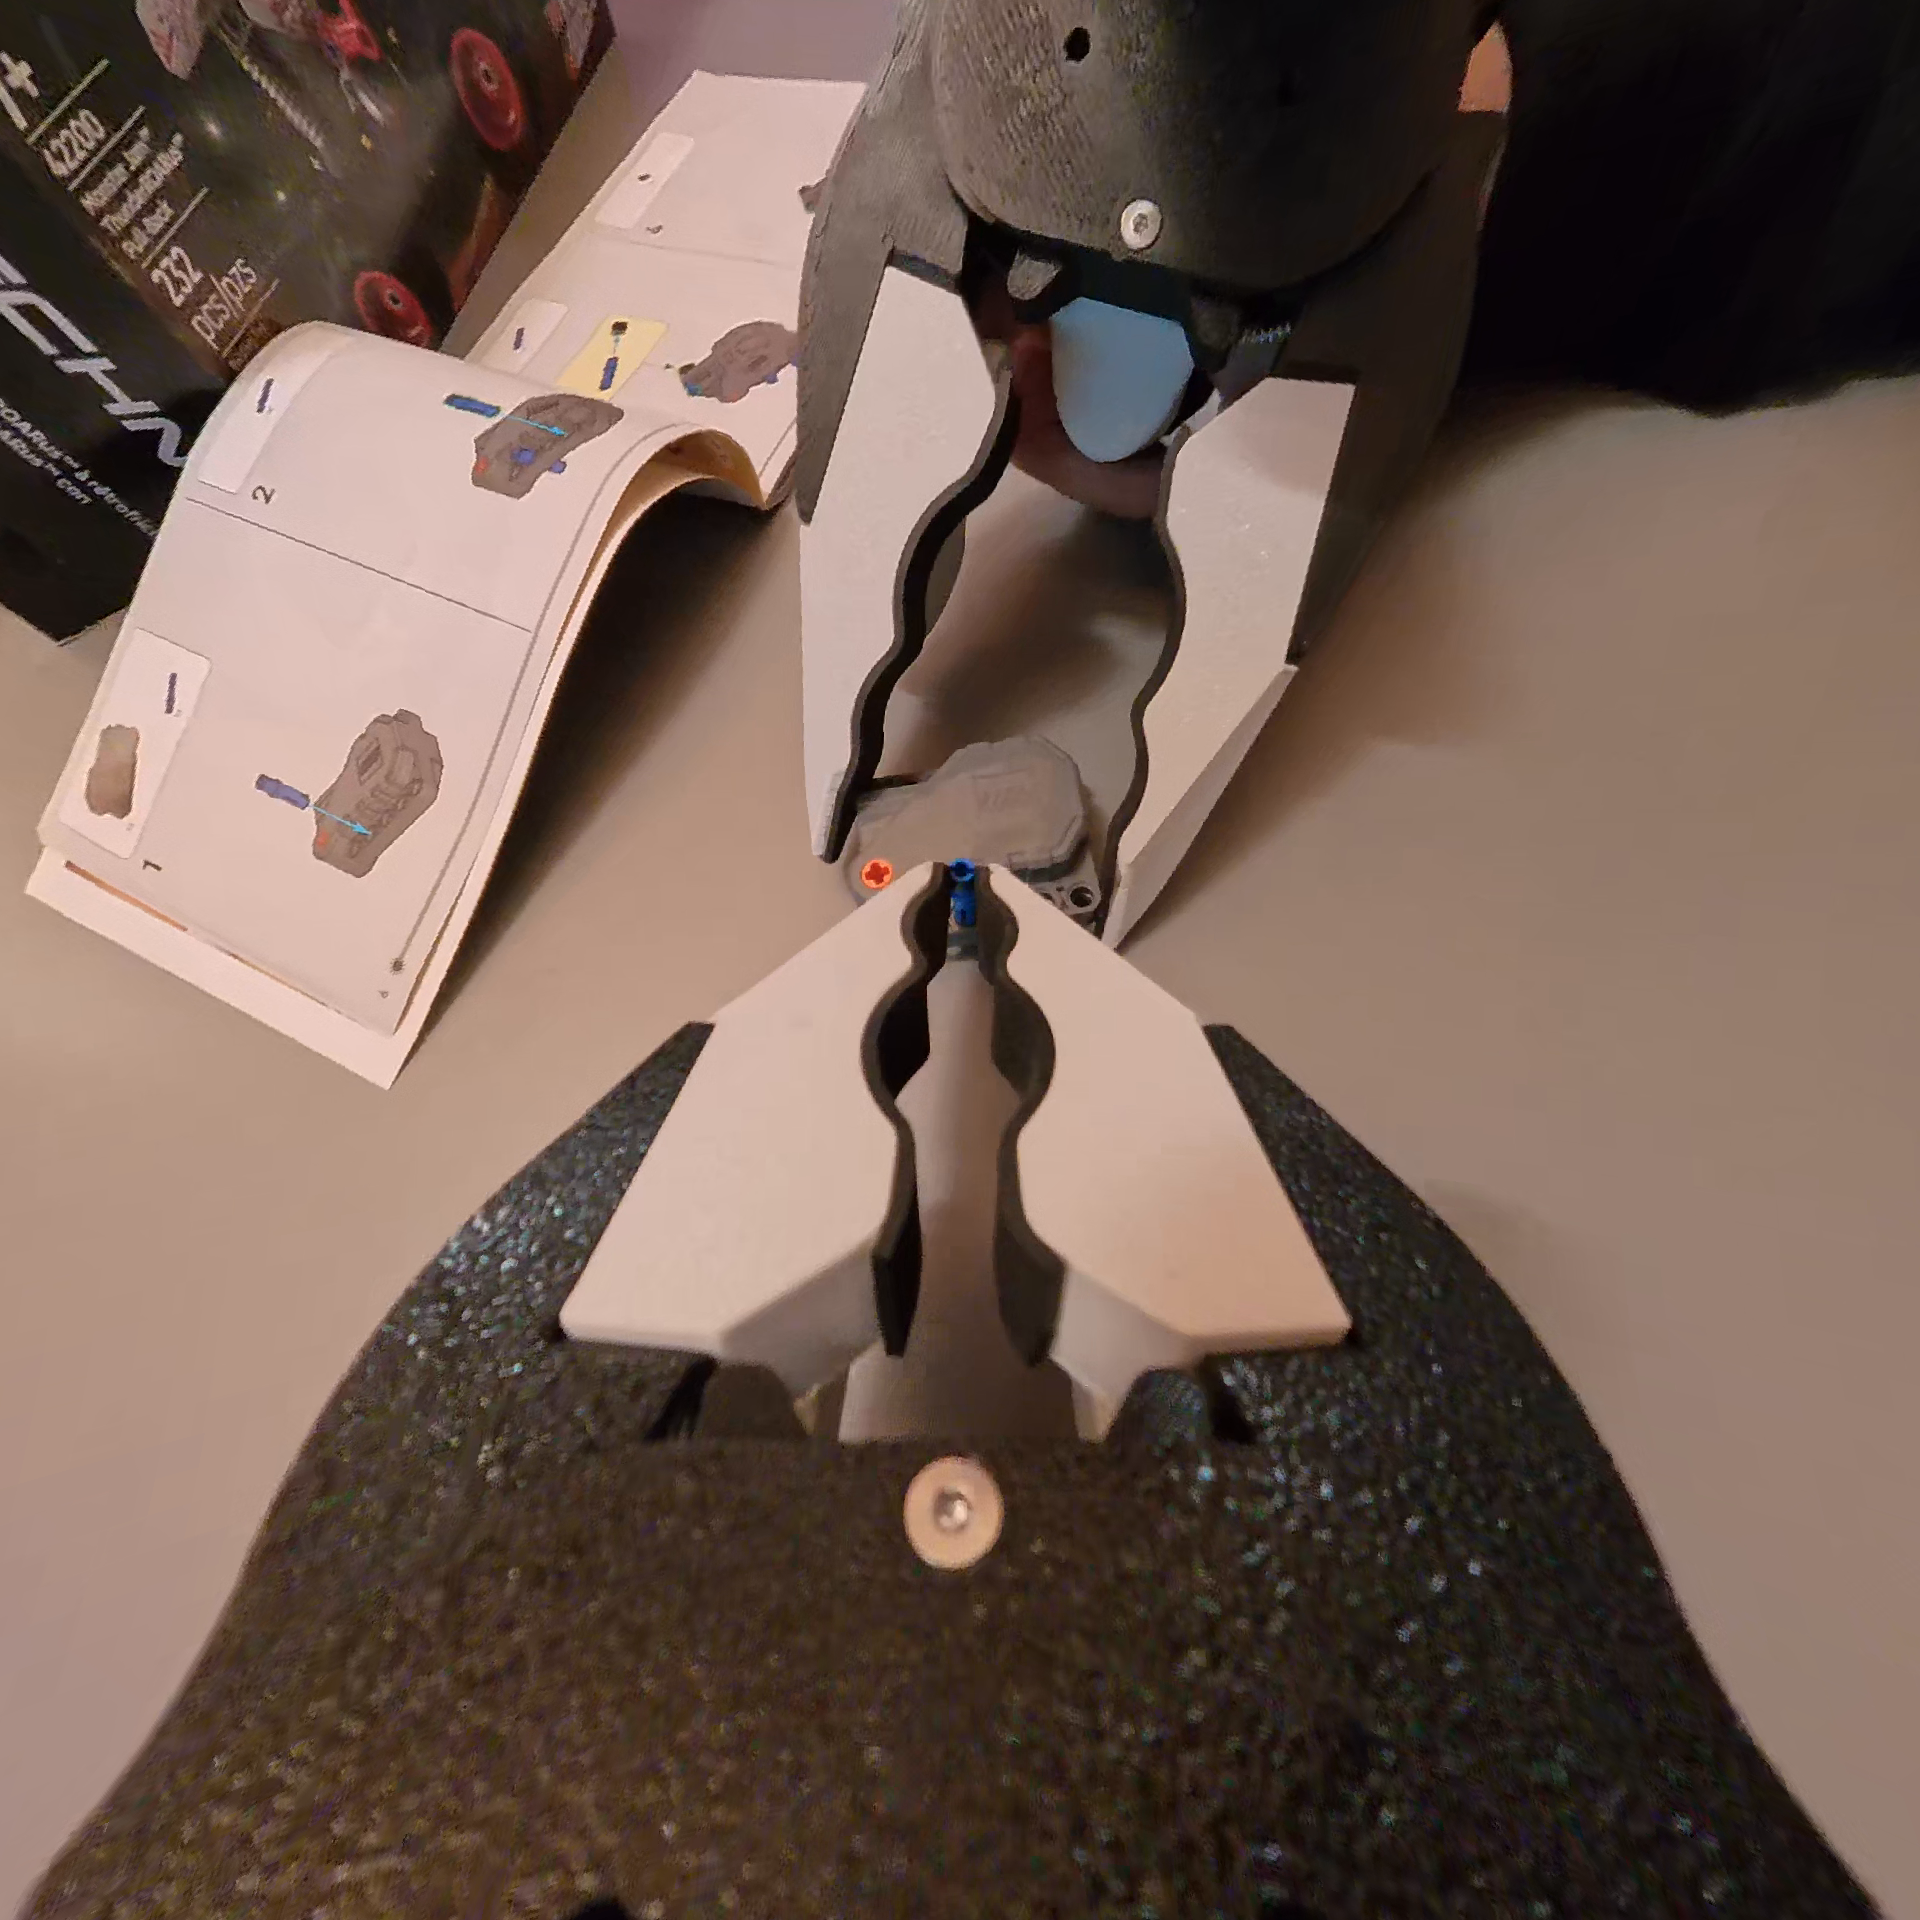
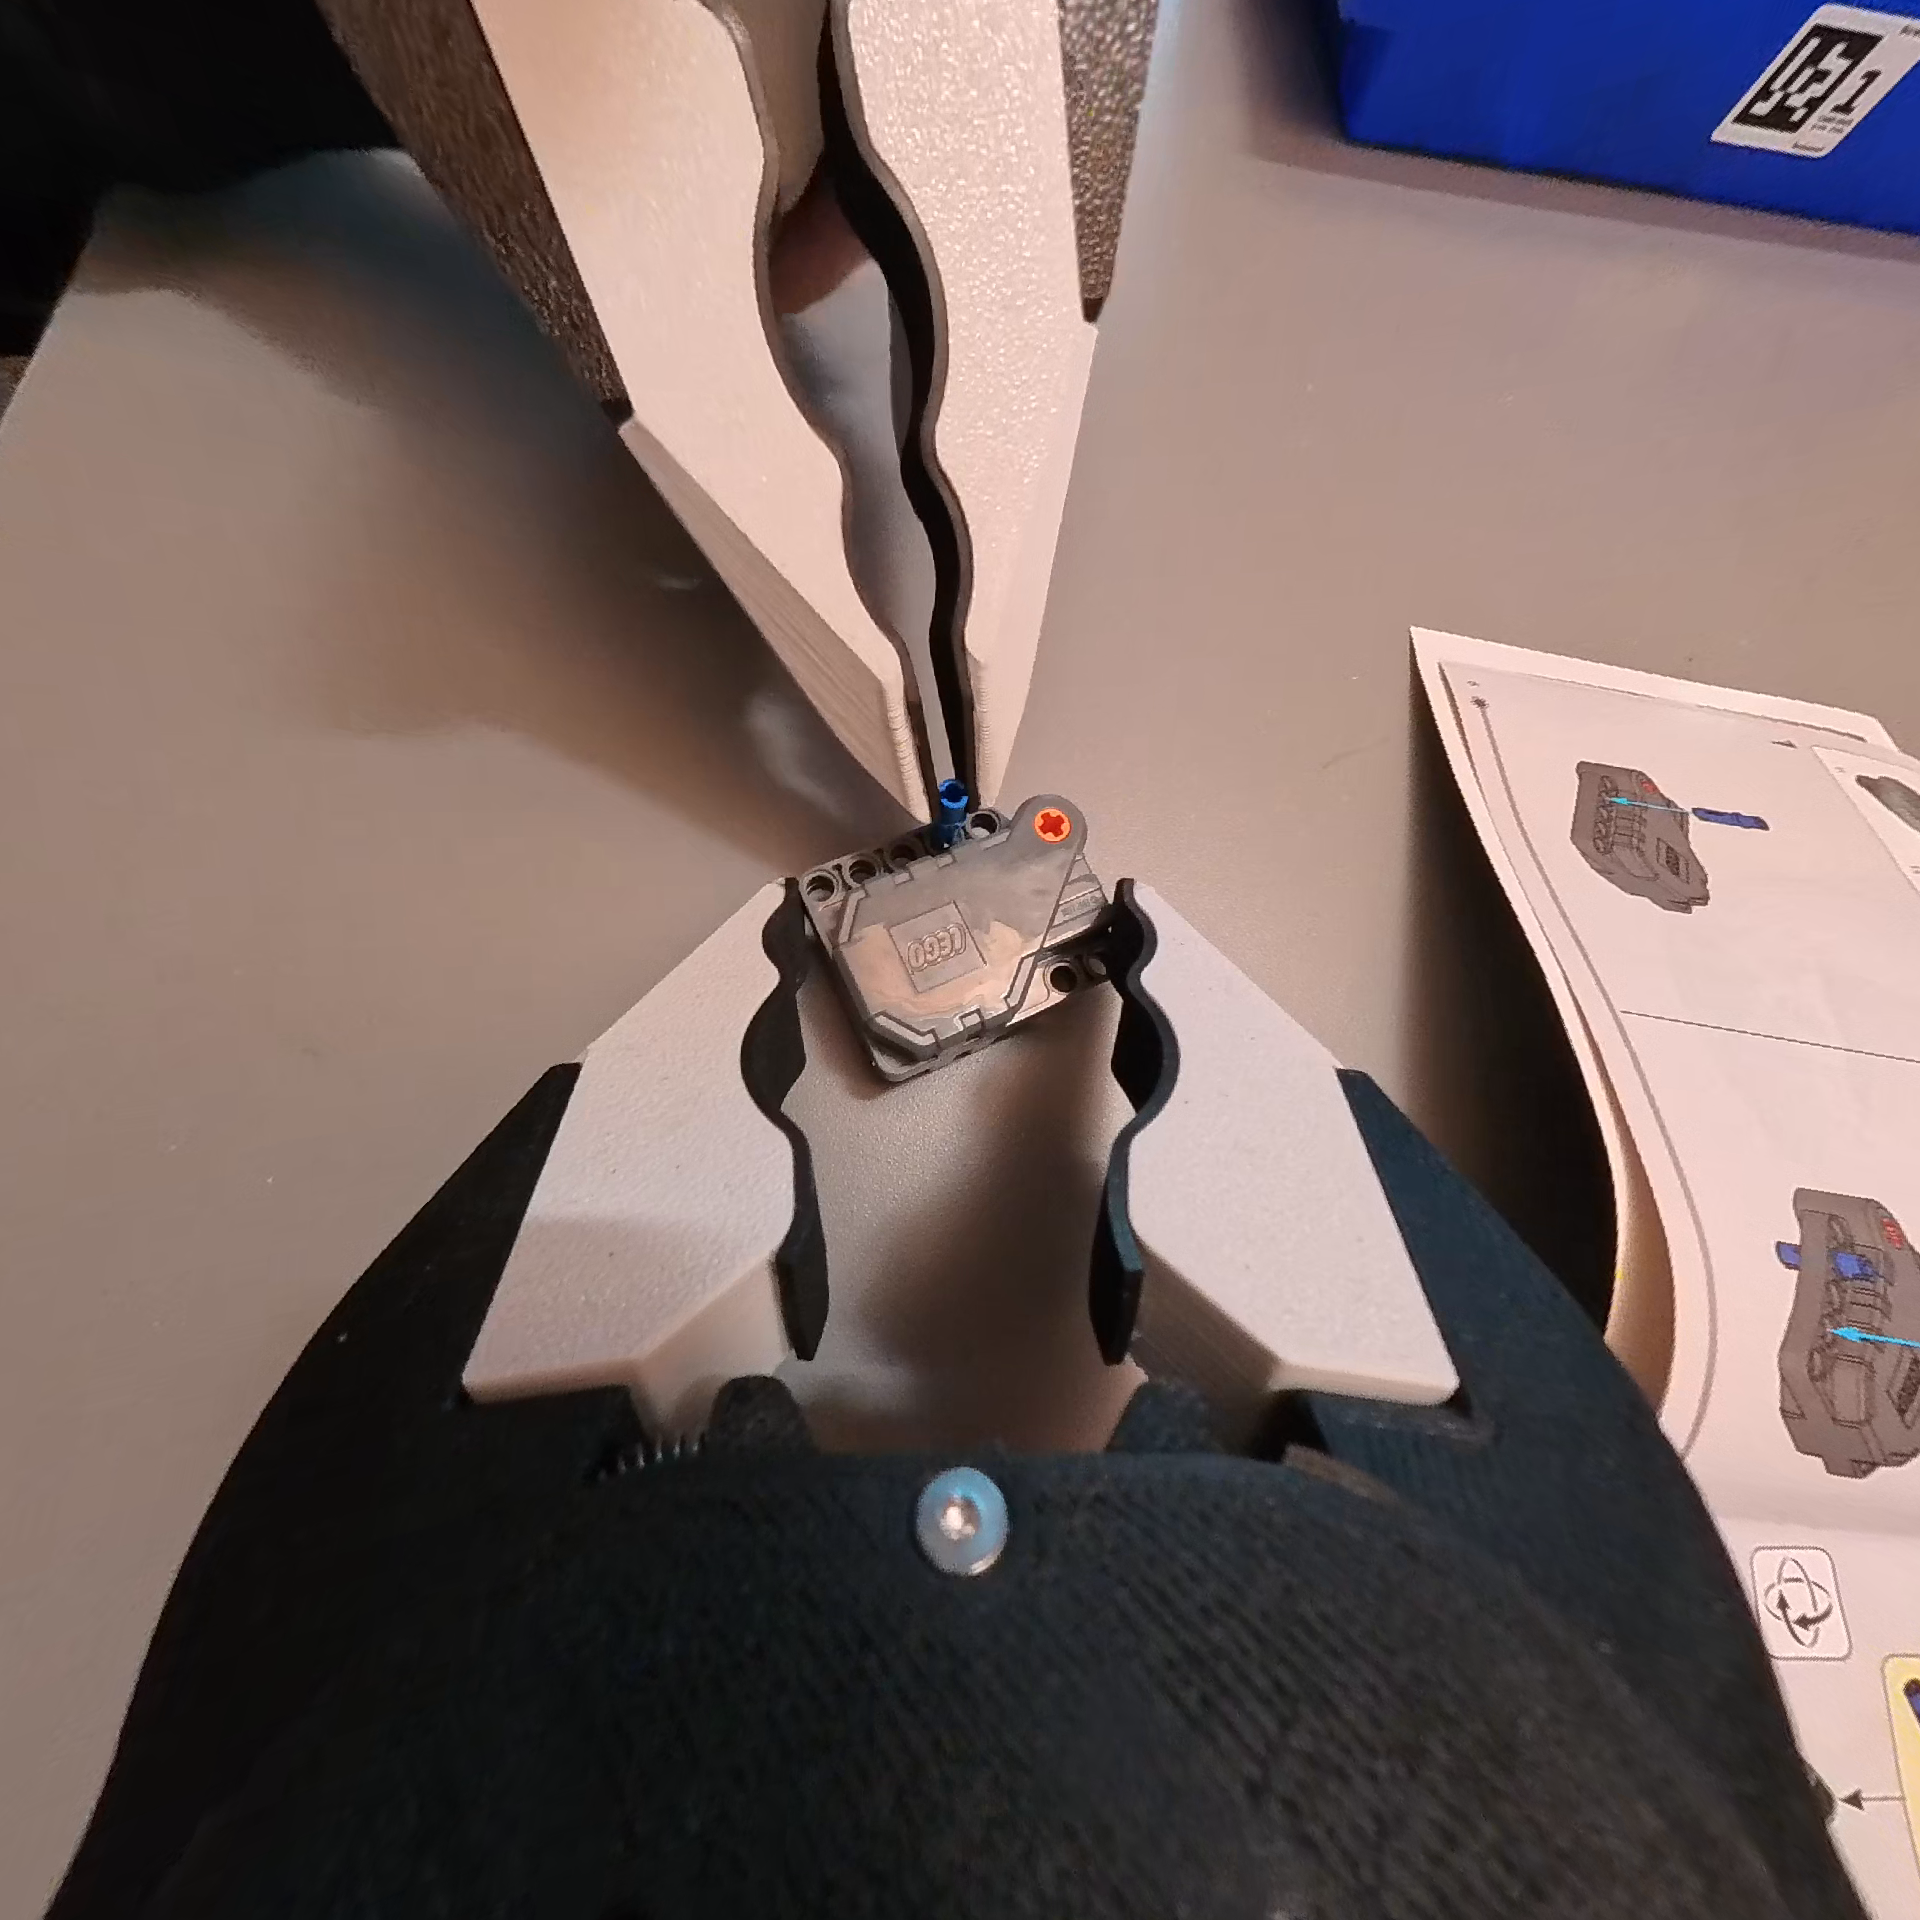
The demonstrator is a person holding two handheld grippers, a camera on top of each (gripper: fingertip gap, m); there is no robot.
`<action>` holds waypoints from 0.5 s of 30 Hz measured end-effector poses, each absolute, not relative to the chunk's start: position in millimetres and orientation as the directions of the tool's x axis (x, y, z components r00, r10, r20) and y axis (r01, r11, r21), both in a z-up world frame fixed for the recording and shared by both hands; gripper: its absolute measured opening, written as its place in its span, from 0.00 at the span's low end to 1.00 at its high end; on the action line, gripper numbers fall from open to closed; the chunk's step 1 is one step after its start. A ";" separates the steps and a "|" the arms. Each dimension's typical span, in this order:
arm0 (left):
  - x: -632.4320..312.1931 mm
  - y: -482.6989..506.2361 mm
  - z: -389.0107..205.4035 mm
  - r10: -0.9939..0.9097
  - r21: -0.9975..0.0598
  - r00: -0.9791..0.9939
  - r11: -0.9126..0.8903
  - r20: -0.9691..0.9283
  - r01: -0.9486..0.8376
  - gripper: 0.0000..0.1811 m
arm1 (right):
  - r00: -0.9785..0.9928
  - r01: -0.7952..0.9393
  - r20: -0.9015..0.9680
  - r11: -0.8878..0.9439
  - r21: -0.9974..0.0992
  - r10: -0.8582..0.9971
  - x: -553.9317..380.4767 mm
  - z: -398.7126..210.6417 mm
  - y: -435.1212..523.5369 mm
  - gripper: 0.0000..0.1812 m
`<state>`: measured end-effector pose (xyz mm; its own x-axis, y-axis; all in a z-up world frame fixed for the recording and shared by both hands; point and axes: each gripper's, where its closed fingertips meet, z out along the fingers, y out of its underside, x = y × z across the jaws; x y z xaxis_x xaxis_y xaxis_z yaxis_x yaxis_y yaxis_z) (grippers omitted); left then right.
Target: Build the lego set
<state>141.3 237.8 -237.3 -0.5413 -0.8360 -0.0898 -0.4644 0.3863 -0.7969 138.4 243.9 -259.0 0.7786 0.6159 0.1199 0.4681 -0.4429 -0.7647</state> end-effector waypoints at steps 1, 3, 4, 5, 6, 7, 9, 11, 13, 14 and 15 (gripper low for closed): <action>141.4 237.9 -237.4 -0.842 -0.791 -0.531 0.388 -0.095 -0.473 0.01 | 0.779 0.468 0.120 -0.443 -0.765 0.616 138.4 -259.0 243.9 0.32; 141.0 237.7 -237.8 -0.850 -0.783 -0.519 0.382 -0.089 -0.491 0.01 | 0.779 0.468 0.119 -0.443 -0.765 0.616 138.5 -259.0 243.9 0.32; 141.0 237.6 -238.0 -0.851 -0.781 -0.518 0.381 -0.087 -0.495 0.01 | 0.779 0.467 0.119 -0.444 -0.765 0.616 138.5 -259.0 243.9 0.32; 141.0 237.7 -238.1 -0.850 -0.782 -0.520 0.382 -0.086 -0.493 0.01 | 0.779 0.467 0.118 -0.444 -0.765 0.616 138.5 -259.0 244.0 0.32; 140.9 237.7 -238.3 -0.848 -0.783 -0.524 0.379 -0.080 -0.493 0.01 | 0.779 0.467 0.118 -0.444 -0.765 0.616 138.5 -259.1 244.0 0.32; 140.9 237.7 -238.5 -0.849 -0.786 -0.524 0.365 -0.061 -0.499 0.01 | 0.779 0.467 0.118 -0.444 -0.765 0.616 138.5 -259.1 243.9 0.32; 141.1 237.5 -238.6 -0.850 -0.794 -0.527 0.339 -0.027 -0.505 0.01 | 0.779 0.467 0.117 -0.444 -0.765 0.616 138.6 -259.1 243.9 0.32; 141.0 237.6 -238.8 -0.852 -0.797 -0.524 0.323 -0.010 -0.510 0.01 | 0.779 0.466 0.117 -0.445 -0.765 0.616 138.6 -259.2 244.0 0.32; 140.4 237.7 -239.1 -0.850 -0.790 -0.526 0.347 -0.037 -0.505 0.01 | 0.779 0.466 0.116 -0.445 -0.765 0.616 138.7 -259.2 244.0 0.32; 140.5 237.7 -239.2 -0.849 -0.789 -0.527 0.352 -0.043 -0.503 0.01 | 0.779 0.466 0.116 -0.445 -0.765 0.616 138.7 -259.2 244.0 0.32; 140.6 237.7 -239.2 -0.849 -0.791 -0.527 0.348 -0.039 -0.503 0.01 | 0.779 0.466 0.115 -0.446 -0.765 0.616 138.7 -259.2 243.9 0.32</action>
<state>140.6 237.7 -239.2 -0.5273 -0.8488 -0.0386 -0.5027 0.3483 -0.7912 138.7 243.9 -259.2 0.7790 0.6163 0.1153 0.4657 -0.4456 -0.7646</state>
